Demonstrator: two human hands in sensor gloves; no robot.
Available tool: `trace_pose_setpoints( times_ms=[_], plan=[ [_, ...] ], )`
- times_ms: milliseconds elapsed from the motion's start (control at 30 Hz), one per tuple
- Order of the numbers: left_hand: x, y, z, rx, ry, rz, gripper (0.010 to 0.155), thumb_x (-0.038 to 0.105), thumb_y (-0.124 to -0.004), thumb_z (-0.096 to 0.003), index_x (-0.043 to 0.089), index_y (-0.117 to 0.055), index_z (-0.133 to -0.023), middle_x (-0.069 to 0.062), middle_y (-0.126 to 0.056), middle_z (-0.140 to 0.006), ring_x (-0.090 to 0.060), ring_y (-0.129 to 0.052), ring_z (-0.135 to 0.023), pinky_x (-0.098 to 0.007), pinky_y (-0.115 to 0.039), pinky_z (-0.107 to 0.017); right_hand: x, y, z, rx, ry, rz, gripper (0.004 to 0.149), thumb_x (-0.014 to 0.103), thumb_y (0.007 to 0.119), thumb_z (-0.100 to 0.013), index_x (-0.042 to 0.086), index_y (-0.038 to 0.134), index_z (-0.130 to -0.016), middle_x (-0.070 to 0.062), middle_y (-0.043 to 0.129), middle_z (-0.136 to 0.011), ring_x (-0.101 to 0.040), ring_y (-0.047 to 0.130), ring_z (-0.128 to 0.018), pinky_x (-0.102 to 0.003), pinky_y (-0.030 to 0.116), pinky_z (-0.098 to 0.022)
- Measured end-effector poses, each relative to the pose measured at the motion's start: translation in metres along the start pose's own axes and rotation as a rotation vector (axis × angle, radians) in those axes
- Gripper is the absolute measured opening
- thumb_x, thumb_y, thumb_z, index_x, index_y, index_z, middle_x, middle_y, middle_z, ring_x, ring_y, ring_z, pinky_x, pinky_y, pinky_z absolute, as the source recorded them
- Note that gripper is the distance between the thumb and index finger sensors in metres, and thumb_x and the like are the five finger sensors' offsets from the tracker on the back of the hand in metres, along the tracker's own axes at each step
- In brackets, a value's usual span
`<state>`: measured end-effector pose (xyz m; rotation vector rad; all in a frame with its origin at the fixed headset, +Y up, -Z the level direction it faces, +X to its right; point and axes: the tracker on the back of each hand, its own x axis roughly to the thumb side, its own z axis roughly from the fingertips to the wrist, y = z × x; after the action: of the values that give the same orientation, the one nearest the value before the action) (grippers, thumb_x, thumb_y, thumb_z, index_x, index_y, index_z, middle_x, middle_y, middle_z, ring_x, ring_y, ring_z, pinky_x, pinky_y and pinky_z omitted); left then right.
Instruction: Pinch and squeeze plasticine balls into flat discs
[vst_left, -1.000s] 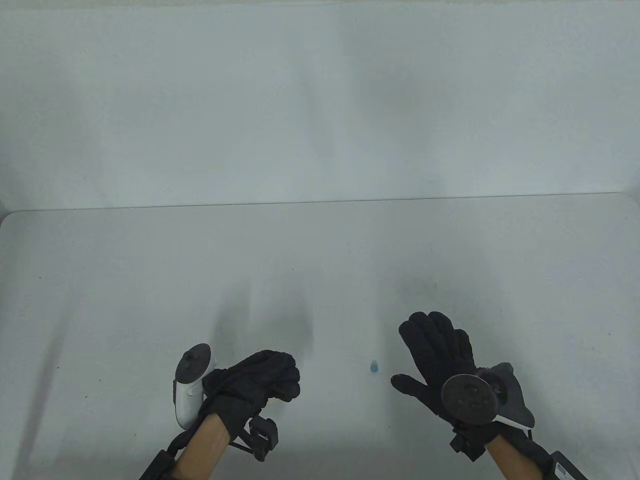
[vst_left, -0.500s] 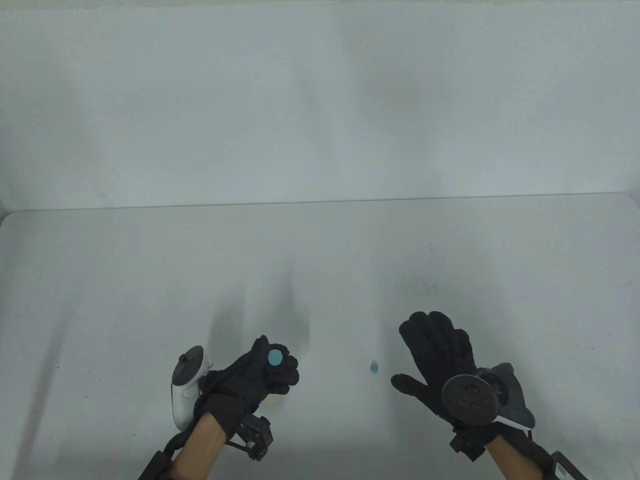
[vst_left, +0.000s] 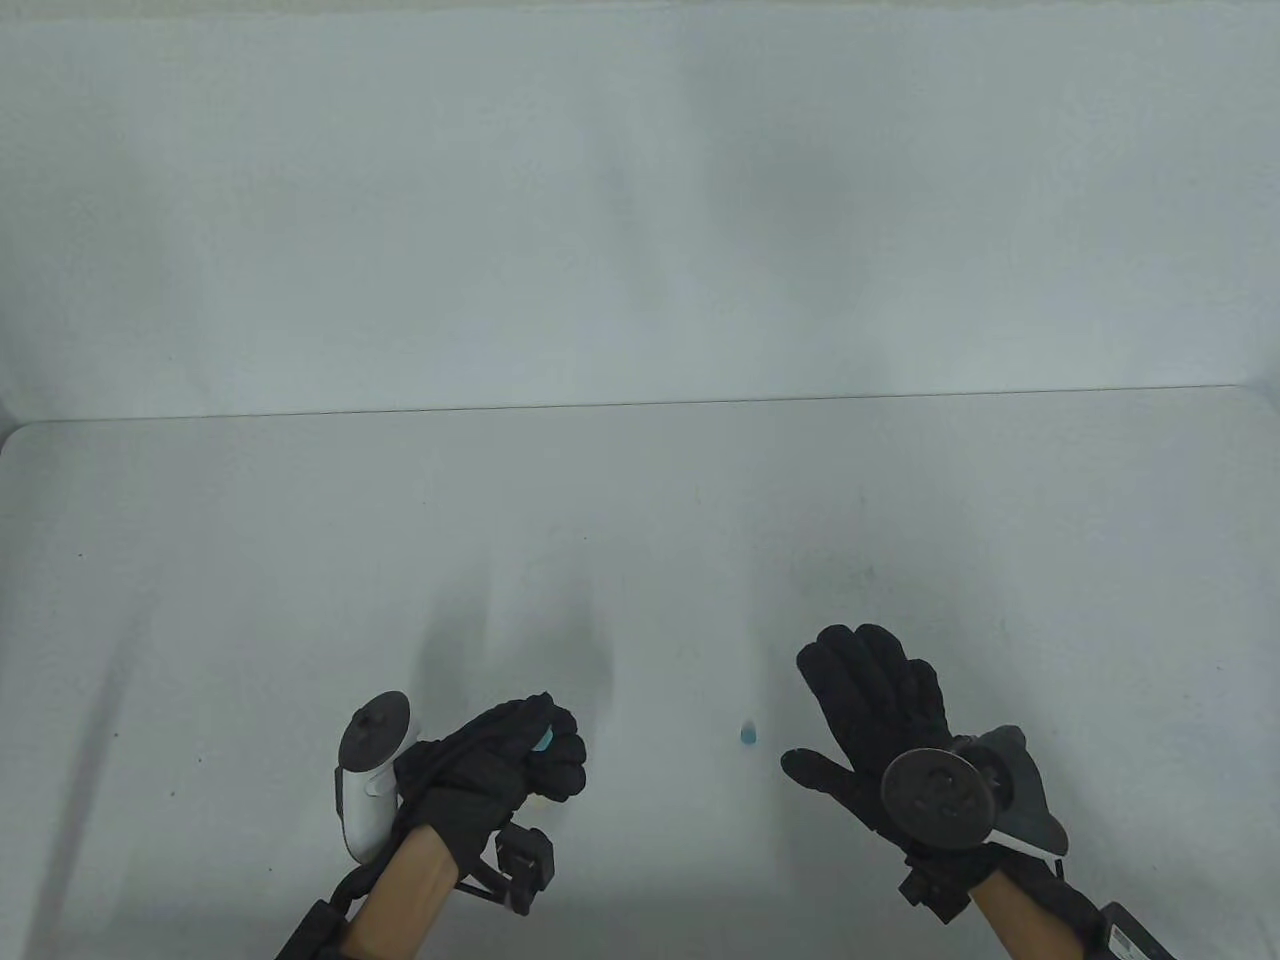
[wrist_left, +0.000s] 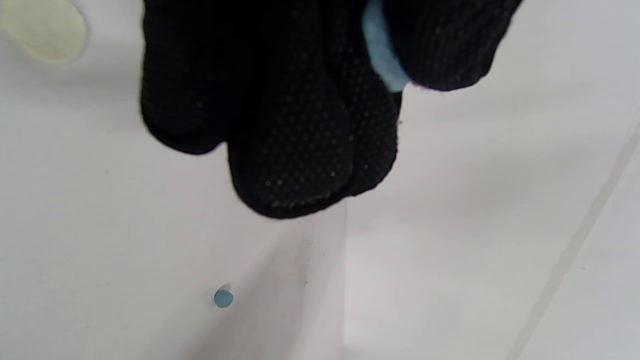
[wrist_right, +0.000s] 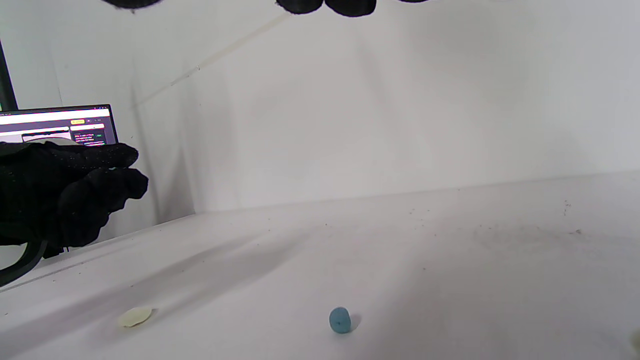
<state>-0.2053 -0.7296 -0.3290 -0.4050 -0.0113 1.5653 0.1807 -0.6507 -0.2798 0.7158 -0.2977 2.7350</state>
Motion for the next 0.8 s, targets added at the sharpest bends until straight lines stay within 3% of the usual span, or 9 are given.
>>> trace_pose_setpoints(
  times_ms=[233, 267, 333, 400, 467, 633, 800],
  plan=[
    [0.0, -0.0021, 0.0002, -0.013, -0.011, -0.017, 0.043, 0.039, -0.071, -0.0543, 0.009, -0.089, -0.079, -0.005, -0.104, -0.062, -0.018, -0.113, -0.044, -0.036, -0.091, -0.047, 0.0001, 0.0001, -0.0002, 0.0, -0.001, -0.002, 0.082, 0.066, 0.05, -0.055, 0.013, 0.036, -0.116, -0.018, 0.035, -0.123, -0.053, 0.037, -0.11, -0.076, 0.044, -0.069],
    [-0.001, -0.0019, -0.0006, -0.033, -0.014, 0.011, 0.048, 0.043, -0.067, -0.0549, 0.009, -0.085, -0.084, -0.009, -0.101, -0.069, -0.022, -0.11, -0.052, -0.039, -0.088, -0.05, -0.0001, 0.0003, -0.0003, 0.0, -0.001, -0.002, 0.082, 0.066, 0.05, -0.055, 0.013, 0.036, -0.117, -0.018, 0.035, -0.123, -0.053, 0.037, -0.11, -0.076, 0.044, -0.069],
    [-0.0028, -0.0027, -0.0018, -0.128, -0.006, 0.073, 0.075, 0.054, -0.061, -0.0541, -0.003, -0.068, -0.101, -0.024, -0.085, -0.091, -0.039, -0.097, -0.074, -0.051, -0.076, -0.061, -0.0001, 0.0005, -0.0003, 0.003, 0.001, -0.002, 0.082, 0.066, 0.05, -0.055, 0.013, 0.036, -0.117, -0.018, 0.035, -0.123, -0.053, 0.038, -0.11, -0.076, 0.044, -0.069],
    [-0.0049, -0.0041, -0.0035, -0.157, -0.002, 0.09, 0.083, 0.057, -0.058, -0.0543, -0.007, -0.058, -0.107, -0.03, -0.074, -0.099, -0.047, -0.088, -0.083, -0.056, -0.071, -0.064, 0.0, 0.0003, -0.0002, 0.0, 0.0, -0.001, 0.082, 0.066, 0.05, -0.055, 0.013, 0.036, -0.117, -0.018, 0.035, -0.123, -0.053, 0.038, -0.11, -0.076, 0.044, -0.069],
    [-0.0059, -0.0046, -0.0035, -0.128, 0.004, 0.063, 0.079, 0.056, -0.059, -0.0548, -0.005, -0.063, -0.105, -0.027, -0.08, -0.096, -0.045, -0.092, -0.08, -0.054, -0.074, -0.062, -0.0003, 0.0005, -0.0005, 0.001, 0.001, -0.003, 0.082, 0.066, 0.05, -0.055, 0.013, 0.036, -0.117, -0.018, 0.035, -0.123, -0.053, 0.038, -0.11, -0.076, 0.044, -0.069],
    [-0.0051, 0.0, -0.0042, -0.055, 0.017, 0.017, 0.049, 0.039, -0.066, -0.0571, 0.004, -0.083, -0.087, -0.013, -0.099, -0.073, -0.028, -0.108, -0.057, -0.043, -0.086, -0.051, -0.0005, 0.0006, -0.0006, 0.002, 0.002, -0.003, 0.082, 0.066, 0.05, -0.055, 0.013, 0.036, -0.117, -0.018, 0.035, -0.123, -0.053, 0.037, -0.11, -0.076, 0.044, -0.069],
    [-0.0019, 0.0004, -0.0042, -0.03, 0.005, -0.003, 0.046, 0.032, -0.068, -0.0557, 0.002, -0.082, -0.087, -0.008, -0.102, -0.068, -0.021, -0.112, -0.053, -0.037, -0.09, -0.05, -0.0005, 0.0014, -0.0007, 0.007, 0.002, -0.001, 0.082, 0.066, 0.05, -0.055, 0.013, 0.036, -0.117, -0.018, 0.035, -0.123, -0.053, 0.037, -0.11, -0.076, 0.044, -0.069]
  ],
)
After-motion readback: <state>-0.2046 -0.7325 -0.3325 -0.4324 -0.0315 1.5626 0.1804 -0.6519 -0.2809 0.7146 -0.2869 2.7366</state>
